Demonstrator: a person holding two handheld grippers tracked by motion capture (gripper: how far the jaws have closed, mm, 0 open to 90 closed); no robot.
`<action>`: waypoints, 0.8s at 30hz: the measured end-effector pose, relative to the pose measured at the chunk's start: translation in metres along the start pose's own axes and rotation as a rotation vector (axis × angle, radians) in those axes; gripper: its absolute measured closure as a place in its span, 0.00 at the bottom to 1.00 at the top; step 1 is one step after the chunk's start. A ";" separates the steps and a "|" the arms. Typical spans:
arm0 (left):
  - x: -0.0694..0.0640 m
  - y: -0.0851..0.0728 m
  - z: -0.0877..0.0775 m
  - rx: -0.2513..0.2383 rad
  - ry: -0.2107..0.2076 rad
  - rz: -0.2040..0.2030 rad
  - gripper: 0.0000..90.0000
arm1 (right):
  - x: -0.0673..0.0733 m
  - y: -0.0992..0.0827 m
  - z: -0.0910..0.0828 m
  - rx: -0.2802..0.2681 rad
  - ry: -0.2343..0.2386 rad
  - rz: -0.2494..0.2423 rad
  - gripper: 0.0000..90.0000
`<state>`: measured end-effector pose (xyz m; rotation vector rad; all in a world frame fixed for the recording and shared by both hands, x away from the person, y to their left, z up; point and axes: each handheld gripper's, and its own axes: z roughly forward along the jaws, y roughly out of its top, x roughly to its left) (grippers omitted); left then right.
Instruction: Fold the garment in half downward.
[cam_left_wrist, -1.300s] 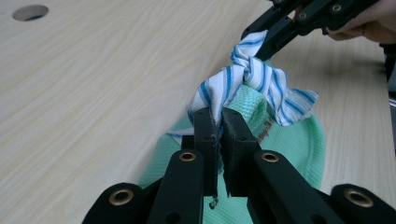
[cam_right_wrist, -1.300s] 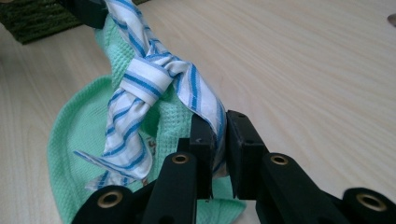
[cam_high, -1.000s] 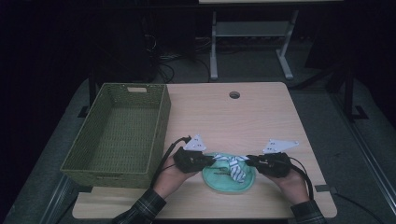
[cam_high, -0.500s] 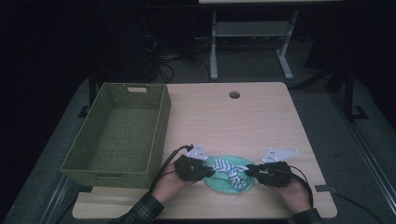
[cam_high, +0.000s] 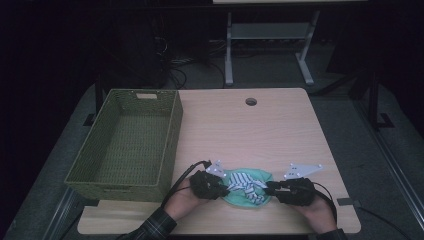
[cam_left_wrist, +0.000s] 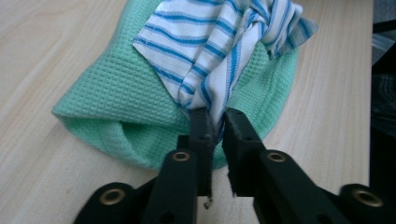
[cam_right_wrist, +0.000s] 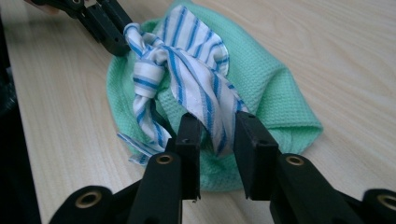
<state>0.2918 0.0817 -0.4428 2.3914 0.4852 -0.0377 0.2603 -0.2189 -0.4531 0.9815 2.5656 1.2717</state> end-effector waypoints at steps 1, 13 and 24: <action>0.000 0.001 -0.002 -0.013 -0.001 -0.005 0.87 | -0.001 0.000 -0.001 -0.005 0.005 -0.003 0.75; -0.007 0.001 -0.038 -0.148 -0.016 -0.014 0.83 | -0.011 -0.007 -0.033 -0.085 -0.004 0.054 0.78; 0.009 0.013 -0.027 -0.144 0.019 -0.027 0.99 | -0.013 0.022 -0.024 -0.096 -0.014 0.014 1.00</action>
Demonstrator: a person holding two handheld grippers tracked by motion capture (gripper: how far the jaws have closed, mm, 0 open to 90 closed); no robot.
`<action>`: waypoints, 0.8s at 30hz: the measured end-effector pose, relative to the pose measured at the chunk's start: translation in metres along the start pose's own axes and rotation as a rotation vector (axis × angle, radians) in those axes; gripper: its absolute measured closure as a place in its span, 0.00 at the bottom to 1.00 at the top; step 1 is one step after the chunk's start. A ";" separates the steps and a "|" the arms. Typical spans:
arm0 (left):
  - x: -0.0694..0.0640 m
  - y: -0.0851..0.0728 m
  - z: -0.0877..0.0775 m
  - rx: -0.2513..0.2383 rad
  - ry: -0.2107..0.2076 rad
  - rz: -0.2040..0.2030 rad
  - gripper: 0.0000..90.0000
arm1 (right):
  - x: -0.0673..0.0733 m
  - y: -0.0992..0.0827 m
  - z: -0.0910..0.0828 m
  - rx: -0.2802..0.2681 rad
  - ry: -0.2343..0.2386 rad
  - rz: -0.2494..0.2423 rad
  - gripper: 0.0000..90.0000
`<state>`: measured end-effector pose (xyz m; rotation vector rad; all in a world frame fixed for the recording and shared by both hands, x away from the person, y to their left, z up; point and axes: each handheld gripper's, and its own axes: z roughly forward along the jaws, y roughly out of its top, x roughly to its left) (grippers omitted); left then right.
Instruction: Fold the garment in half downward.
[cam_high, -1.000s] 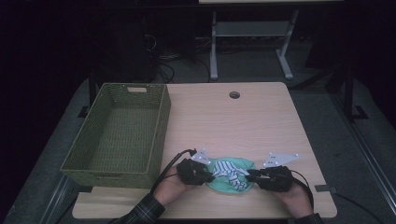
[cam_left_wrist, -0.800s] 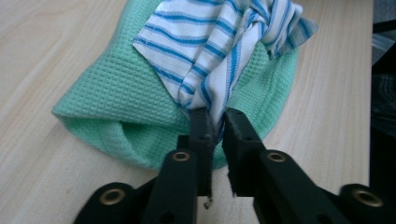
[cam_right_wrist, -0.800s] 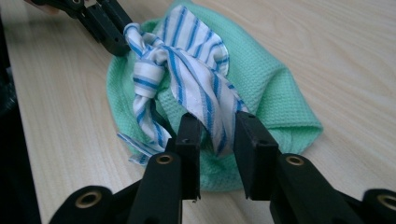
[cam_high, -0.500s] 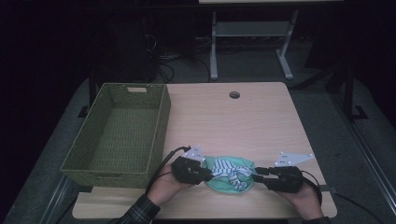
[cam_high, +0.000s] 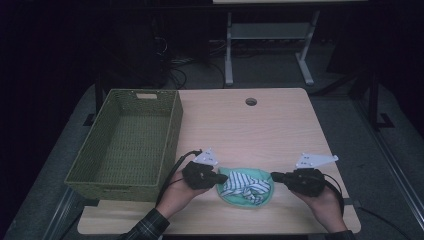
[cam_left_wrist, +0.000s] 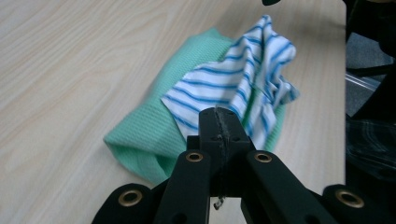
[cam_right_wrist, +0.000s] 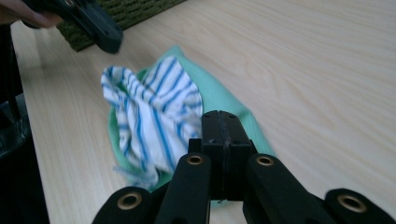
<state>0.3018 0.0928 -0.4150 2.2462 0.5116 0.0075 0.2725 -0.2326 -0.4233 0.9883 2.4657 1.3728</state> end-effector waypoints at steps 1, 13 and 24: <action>0.001 0.001 0.003 0.009 0.000 0.004 0.99 | 0.000 0.002 0.002 0.002 -0.001 -0.005 1.00; 0.008 0.004 0.019 0.038 0.019 0.008 0.99 | 0.008 0.012 0.027 0.045 0.049 -0.033 1.00; -0.017 -0.009 0.027 0.093 -0.023 0.038 0.96 | 0.022 -0.009 0.024 0.083 0.075 -0.011 1.00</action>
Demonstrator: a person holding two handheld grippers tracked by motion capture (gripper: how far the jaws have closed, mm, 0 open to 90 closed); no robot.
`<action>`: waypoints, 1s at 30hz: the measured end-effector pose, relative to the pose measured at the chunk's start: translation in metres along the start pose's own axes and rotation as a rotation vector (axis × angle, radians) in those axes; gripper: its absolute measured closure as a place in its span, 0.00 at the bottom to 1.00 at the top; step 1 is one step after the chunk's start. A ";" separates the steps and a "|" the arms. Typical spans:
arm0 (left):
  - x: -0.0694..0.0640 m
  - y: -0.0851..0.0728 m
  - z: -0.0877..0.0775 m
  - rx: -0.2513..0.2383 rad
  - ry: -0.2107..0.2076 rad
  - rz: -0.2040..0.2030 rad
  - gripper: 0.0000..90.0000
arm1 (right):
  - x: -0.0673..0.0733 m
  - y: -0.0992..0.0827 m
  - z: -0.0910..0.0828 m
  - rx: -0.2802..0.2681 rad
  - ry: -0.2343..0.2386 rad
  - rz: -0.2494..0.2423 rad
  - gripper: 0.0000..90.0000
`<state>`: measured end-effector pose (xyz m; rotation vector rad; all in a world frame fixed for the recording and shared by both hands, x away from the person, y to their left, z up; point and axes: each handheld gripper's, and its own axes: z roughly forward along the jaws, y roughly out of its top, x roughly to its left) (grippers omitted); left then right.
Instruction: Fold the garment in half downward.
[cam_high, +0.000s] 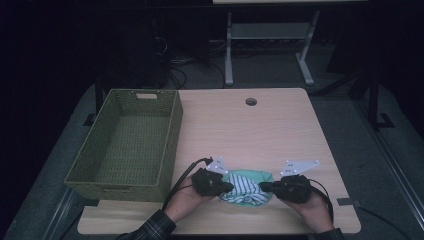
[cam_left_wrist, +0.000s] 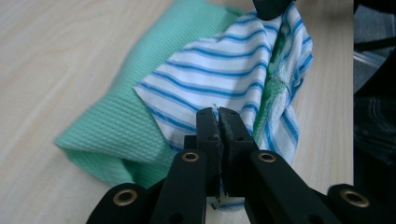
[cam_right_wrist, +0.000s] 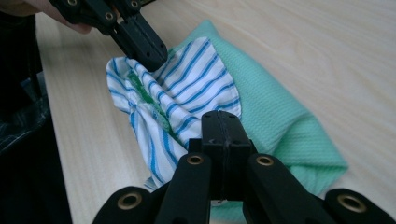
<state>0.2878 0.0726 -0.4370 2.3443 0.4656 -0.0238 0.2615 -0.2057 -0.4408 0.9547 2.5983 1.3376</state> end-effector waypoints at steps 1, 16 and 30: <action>-0.001 0.000 0.001 0.005 -0.001 0.004 0.96 | 0.000 -0.002 0.001 0.004 -0.001 -0.004 1.00; -0.009 -0.006 0.019 0.103 0.023 0.045 0.96 | 0.006 -0.025 0.014 0.066 0.022 -0.006 1.00; 0.014 0.017 -0.012 -0.042 0.096 0.002 0.96 | -0.017 0.004 0.004 -0.026 -0.057 -0.005 1.00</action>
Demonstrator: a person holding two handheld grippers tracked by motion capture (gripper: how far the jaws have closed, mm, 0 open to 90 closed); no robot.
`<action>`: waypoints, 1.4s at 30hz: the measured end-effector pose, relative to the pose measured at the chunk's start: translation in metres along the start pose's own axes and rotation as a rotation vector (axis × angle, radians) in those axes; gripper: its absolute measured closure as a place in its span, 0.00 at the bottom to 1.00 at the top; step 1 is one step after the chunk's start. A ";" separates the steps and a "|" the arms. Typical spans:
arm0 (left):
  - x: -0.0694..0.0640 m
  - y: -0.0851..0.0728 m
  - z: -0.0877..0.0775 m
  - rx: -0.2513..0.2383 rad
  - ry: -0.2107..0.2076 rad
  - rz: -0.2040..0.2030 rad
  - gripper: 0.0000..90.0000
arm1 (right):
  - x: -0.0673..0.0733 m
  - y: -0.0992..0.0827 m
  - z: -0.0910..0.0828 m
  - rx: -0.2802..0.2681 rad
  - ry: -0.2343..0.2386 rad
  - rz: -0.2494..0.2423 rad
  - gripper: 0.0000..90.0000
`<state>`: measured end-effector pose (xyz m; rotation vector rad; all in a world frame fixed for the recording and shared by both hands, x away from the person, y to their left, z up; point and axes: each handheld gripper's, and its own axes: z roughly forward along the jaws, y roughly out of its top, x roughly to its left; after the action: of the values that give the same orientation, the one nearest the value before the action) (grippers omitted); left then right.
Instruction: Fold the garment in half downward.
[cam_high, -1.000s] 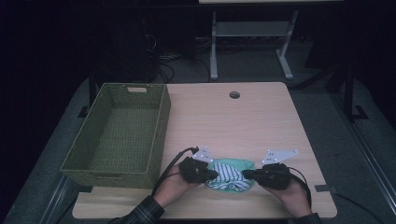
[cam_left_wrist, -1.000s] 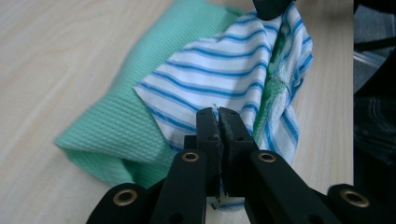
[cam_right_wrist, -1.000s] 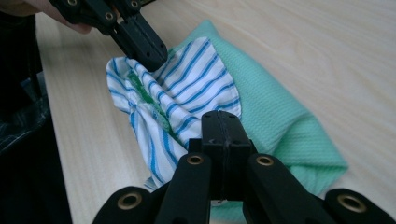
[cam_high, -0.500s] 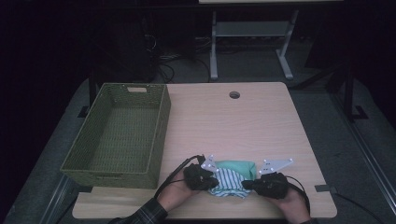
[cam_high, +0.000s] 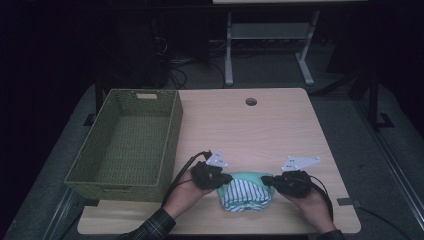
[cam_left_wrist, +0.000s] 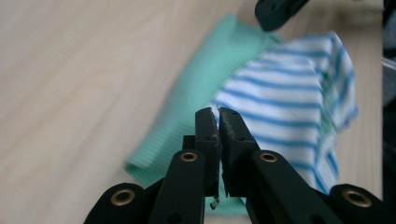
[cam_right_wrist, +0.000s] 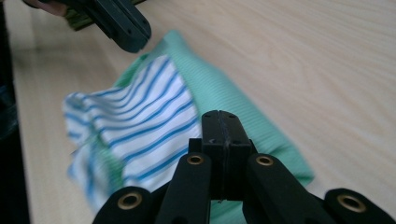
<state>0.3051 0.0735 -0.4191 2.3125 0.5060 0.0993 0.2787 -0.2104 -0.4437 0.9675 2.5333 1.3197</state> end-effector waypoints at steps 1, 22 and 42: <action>0.002 0.002 0.002 -0.007 0.010 -0.004 0.96 | -0.002 0.001 0.002 -0.001 -0.009 -0.006 1.00; 0.022 -0.009 0.040 0.147 0.075 0.003 1.00 | -0.015 -0.001 0.034 0.158 -0.045 -0.023 1.00; 0.000 0.004 0.004 -0.020 -0.038 -0.018 1.00 | -0.029 0.022 0.030 0.073 -0.031 -0.002 1.00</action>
<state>0.3073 0.0685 -0.4195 2.2855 0.5046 0.0513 0.3233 -0.1978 -0.4501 0.9912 2.5750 1.2093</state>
